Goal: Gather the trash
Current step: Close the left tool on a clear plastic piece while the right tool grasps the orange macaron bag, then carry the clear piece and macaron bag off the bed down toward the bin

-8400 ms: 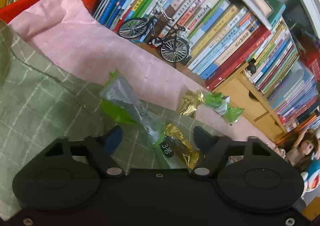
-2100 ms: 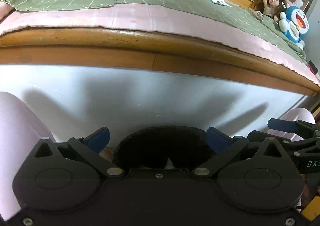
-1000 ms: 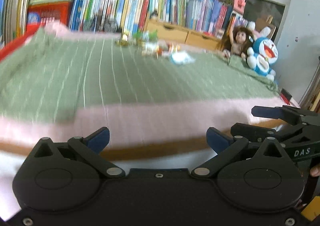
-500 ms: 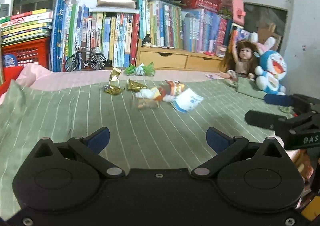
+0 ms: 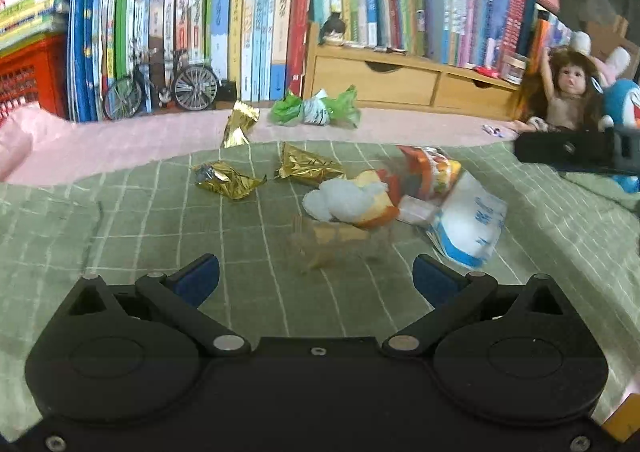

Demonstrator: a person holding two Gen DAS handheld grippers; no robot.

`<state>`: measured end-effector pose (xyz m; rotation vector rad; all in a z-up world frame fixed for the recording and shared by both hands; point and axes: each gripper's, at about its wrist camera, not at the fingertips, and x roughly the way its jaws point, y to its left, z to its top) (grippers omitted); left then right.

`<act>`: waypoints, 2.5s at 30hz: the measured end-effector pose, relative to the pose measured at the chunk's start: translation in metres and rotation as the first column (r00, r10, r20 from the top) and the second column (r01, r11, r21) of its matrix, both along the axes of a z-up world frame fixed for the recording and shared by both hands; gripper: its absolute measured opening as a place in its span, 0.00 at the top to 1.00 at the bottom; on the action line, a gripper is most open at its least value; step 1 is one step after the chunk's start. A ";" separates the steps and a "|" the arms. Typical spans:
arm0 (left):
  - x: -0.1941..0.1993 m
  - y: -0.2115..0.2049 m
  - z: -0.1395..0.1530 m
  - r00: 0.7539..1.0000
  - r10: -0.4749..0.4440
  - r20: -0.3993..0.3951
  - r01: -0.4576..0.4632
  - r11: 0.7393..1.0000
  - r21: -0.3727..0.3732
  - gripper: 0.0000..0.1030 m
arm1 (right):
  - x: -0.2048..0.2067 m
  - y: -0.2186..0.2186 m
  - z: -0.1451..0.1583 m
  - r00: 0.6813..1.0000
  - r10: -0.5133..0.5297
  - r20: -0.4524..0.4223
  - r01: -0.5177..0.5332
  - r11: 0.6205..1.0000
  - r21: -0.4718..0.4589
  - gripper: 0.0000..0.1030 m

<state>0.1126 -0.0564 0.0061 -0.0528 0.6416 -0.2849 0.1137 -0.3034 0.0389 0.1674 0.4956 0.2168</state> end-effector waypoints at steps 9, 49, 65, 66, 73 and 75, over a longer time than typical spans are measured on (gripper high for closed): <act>0.026 -0.010 -0.008 1.000 -0.009 0.020 0.009 1.000 0.010 0.04 | 0.072 0.018 -0.027 0.993 -0.007 -0.115 0.016 0.997 0.070 0.09; 0.004 0.016 0.004 0.995 -0.096 0.032 0.100 0.986 -0.136 0.74 | 0.062 0.023 -0.034 0.996 -0.012 -0.084 0.016 0.998 0.055 0.61; -0.080 0.037 0.043 0.988 -0.104 0.117 0.120 0.983 -0.140 0.74 | -0.011 0.041 -0.007 0.991 0.129 -0.021 -0.129 0.991 0.022 0.61; -0.087 0.039 0.046 0.987 -0.103 0.122 0.120 0.983 -0.142 0.74 | -0.018 0.043 -0.004 0.990 0.138 -0.013 -0.138 0.990 0.019 0.61; -0.126 0.051 0.054 0.985 -0.078 0.153 0.101 0.984 -0.145 0.74 | -0.057 0.048 0.006 0.986 0.167 0.013 -0.168 0.984 0.057 0.61; -0.138 0.056 0.054 0.985 -0.070 0.157 0.094 0.983 -0.156 0.74 | -0.069 0.049 0.007 0.985 0.174 0.019 -0.174 0.983 0.057 0.61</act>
